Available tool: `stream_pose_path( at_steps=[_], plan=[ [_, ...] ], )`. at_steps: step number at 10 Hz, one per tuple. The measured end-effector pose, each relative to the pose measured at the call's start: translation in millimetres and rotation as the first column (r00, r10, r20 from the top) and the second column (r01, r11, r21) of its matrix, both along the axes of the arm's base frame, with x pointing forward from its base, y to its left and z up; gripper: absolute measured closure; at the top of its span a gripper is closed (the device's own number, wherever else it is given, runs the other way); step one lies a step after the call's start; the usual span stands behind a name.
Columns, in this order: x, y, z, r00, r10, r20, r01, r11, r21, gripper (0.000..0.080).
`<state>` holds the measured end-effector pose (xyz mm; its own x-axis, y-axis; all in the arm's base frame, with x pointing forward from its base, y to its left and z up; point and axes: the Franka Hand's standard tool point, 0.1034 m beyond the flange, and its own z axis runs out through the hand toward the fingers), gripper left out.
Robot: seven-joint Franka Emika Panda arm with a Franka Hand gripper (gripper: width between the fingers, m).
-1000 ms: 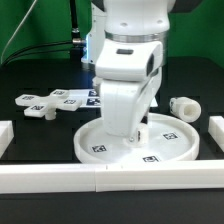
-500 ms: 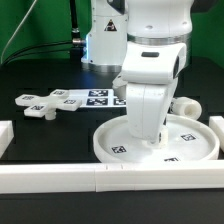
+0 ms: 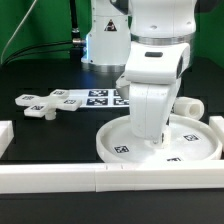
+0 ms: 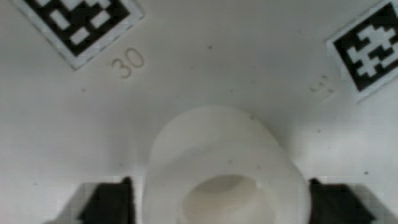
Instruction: Assemble round table
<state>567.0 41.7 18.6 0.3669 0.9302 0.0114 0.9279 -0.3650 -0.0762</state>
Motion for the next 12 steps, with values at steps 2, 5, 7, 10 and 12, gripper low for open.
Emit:
stream_pose_path(
  at_steps=[2,5,7,10,12],
  plan=[
    [-0.1,-0.8,2.8,1.000,-0.011,0.001,0.011,1.000,-0.002,0.0222],
    [-11.8,0.2,35.6,0.994,-0.105,0.011,0.105,0.994,-0.021,0.0154],
    [-29.4,5.9,56.2,0.968,-0.252,0.018,0.253,0.967,-0.038,0.0151],
    [-39.6,41.1,60.0,0.899,-0.436,0.036,0.437,0.898,-0.042,0.0151],
    [-40.0,43.8,56.4,0.899,-0.437,0.035,0.438,0.898,-0.040,0.0151]
  ],
)
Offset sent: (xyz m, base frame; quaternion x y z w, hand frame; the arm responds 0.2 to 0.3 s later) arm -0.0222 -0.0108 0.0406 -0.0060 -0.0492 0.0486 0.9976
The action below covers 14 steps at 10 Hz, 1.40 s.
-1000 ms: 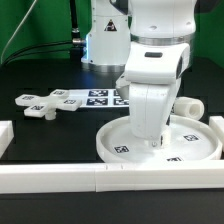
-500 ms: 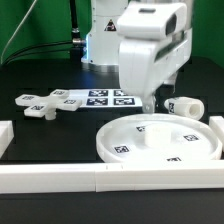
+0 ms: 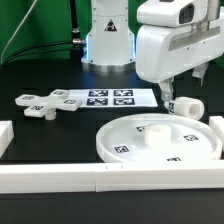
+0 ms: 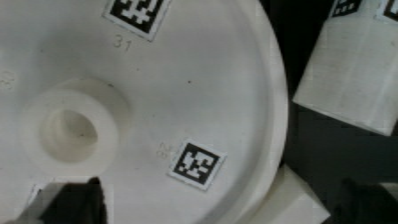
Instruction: Assemble round table
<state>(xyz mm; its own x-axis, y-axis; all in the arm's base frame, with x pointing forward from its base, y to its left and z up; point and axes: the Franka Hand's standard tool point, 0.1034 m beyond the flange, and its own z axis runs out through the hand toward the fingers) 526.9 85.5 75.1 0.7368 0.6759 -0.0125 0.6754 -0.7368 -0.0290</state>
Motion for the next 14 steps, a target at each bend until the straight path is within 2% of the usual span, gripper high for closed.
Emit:
stream_pose_path(
  at_steps=[2,3,4,6,8,9,10,11,13,14],
  plan=[
    [-0.2,0.0,-0.4,1.000,0.000,-0.001,0.000,1.000,0.000,0.0151],
    [-2.9,-3.1,-1.3,0.998,-0.058,-0.002,0.058,0.998,0.001,0.0151],
    [-13.0,-9.7,-3.6,0.987,-0.161,-0.011,0.161,0.987,-0.008,0.0151],
    [-30.4,1.7,-5.4,0.933,-0.359,-0.032,0.358,0.933,-0.032,0.0151],
    [-33.6,15.4,-12.4,0.911,-0.411,-0.033,0.411,0.911,-0.023,0.0151],
    [-35.8,14.3,-11.9,0.913,-0.405,-0.053,0.404,0.914,-0.039,0.0151],
    [-34.7,14.6,-11.7,0.913,-0.405,-0.050,0.404,0.914,-0.037,0.0151],
    [-38.8,14.1,-12.1,0.911,-0.404,-0.077,0.401,0.914,-0.056,0.0151],
    [-45.9,14.8,-8.1,0.877,-0.445,-0.180,0.420,0.893,-0.160,0.0151],
    [-53.1,18.5,-6.2,0.818,-0.546,-0.182,0.509,0.834,-0.211,0.0151]
  ],
)
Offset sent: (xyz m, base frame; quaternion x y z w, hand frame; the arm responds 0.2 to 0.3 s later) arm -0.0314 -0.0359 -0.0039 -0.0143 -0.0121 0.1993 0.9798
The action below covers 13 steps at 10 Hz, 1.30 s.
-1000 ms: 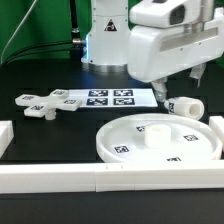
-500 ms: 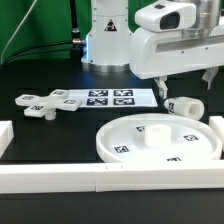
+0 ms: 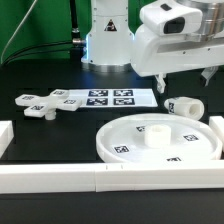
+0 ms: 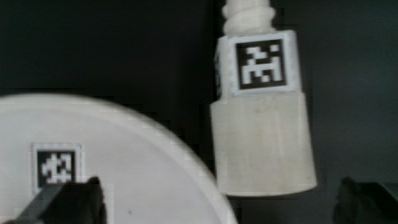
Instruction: Assemble round table
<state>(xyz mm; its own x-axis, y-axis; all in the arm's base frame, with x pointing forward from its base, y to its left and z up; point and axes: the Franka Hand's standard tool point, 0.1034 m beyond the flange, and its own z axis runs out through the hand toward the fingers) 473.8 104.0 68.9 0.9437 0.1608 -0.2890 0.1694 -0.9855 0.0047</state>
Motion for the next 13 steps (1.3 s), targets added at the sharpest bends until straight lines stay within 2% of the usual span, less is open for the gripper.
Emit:
stream_pose_path(
  at_steps=[1,3,4,8,9,11,13],
  plan=[
    [-10.6,-1.4,0.0,0.996,-0.014,-0.086,0.011,1.000,-0.025,0.0151],
    [-6.1,-2.0,-1.7,0.977,-0.016,-0.214,0.005,0.999,-0.050,0.0151],
    [-9.3,-3.2,-2.8,0.957,-0.020,-0.291,0.001,0.998,-0.066,0.0151],
    [-9.3,7.3,-23.2,0.848,-0.026,-0.529,-0.035,0.994,-0.104,0.0151],
    [-9.0,10.0,-30.8,0.822,-0.027,-0.569,-0.043,0.993,-0.109,0.0151],
    [-8.0,14.3,-45.0,0.815,-0.021,-0.579,-0.050,0.993,-0.106,0.0151],
    [-7.4,16.5,-50.2,0.824,-0.016,-0.566,-0.051,0.993,-0.102,0.0151]
  ],
)
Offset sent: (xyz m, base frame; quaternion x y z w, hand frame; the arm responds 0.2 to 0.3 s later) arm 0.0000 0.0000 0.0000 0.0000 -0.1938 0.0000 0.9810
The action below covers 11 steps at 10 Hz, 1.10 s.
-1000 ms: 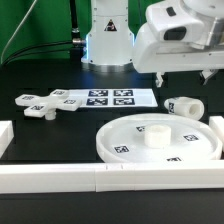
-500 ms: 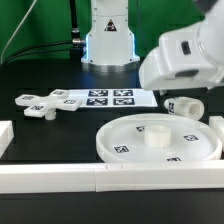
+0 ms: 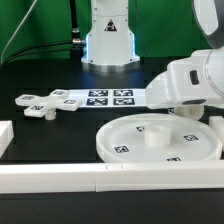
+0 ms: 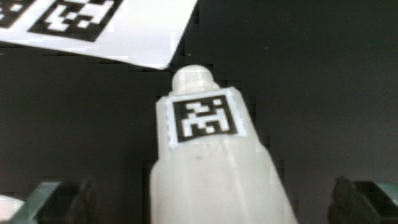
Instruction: Assemble round table
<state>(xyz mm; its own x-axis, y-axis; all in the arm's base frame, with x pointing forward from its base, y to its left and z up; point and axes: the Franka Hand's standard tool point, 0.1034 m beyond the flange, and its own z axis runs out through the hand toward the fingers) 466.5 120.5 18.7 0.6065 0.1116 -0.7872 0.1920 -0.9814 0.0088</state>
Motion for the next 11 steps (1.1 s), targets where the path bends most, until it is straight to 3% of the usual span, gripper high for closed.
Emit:
stream_pose_path(
  at_steps=[4,5,6,7,11],
  plan=[
    [0.5,3.9,-5.7,1.000,0.005,0.014,-0.005,1.000,0.004,0.0151],
    [0.6,4.6,-6.0,1.000,0.007,0.016,-0.007,1.000,0.005,0.0275],
    [1.3,4.8,-6.4,1.000,0.007,0.019,-0.007,1.000,0.007,0.0275],
    [1.4,4.7,-6.4,1.000,0.008,0.019,-0.008,1.000,0.008,0.0396],
    [7.3,3.8,5.7,0.999,0.018,0.030,-0.019,1.000,0.023,0.0393]
  ],
)
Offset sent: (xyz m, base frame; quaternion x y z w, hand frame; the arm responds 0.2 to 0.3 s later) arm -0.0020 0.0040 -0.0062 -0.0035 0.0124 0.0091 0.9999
